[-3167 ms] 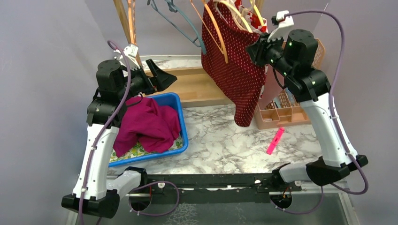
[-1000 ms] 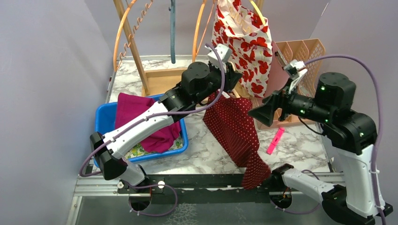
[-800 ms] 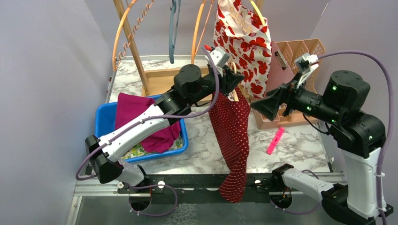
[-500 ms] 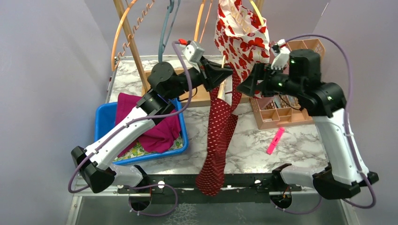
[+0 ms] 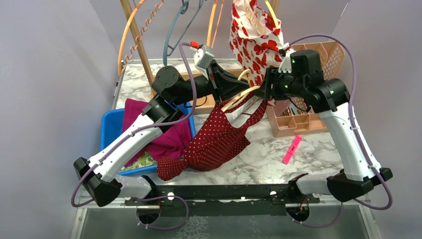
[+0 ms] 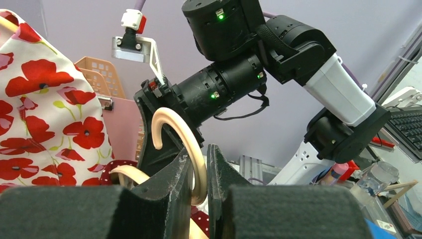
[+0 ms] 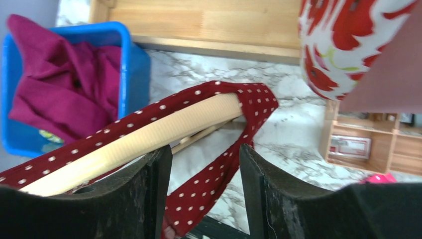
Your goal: Remove the skirt from the hanger
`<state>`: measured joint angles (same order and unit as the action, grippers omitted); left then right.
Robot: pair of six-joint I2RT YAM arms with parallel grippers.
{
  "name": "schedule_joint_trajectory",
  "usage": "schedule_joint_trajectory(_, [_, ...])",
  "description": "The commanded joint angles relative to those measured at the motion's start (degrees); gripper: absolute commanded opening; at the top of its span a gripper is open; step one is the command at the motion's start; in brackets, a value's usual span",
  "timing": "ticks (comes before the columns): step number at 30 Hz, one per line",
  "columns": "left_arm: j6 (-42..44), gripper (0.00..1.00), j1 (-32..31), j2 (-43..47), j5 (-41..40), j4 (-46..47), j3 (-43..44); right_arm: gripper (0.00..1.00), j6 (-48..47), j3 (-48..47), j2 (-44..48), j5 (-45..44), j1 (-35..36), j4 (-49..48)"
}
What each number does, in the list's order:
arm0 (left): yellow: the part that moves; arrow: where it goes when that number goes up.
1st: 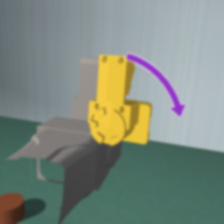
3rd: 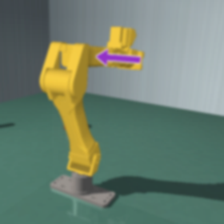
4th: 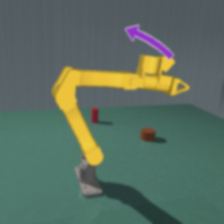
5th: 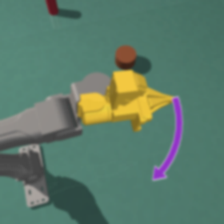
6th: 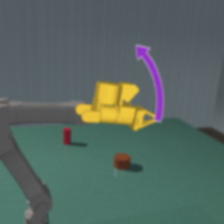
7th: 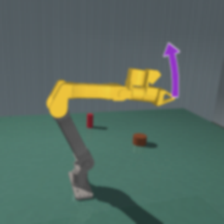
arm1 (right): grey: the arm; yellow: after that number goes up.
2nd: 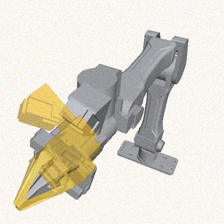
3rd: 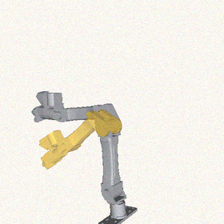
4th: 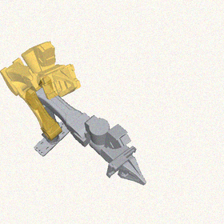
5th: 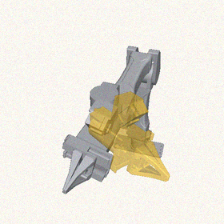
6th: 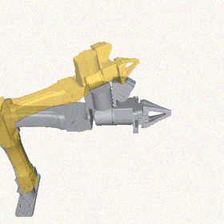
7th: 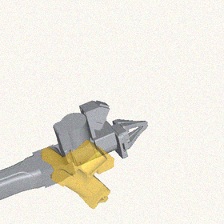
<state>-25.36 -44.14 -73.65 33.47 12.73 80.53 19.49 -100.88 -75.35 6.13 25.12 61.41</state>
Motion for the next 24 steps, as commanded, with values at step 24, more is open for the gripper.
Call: schedule_joint_trajectory(24, [-1.0, 0.0, -0.24, 2.11, 2.85, -2.63, 3.23, 0.33, -2.57, 9.81, 3.43, -12.15, -0.08, 0.07])
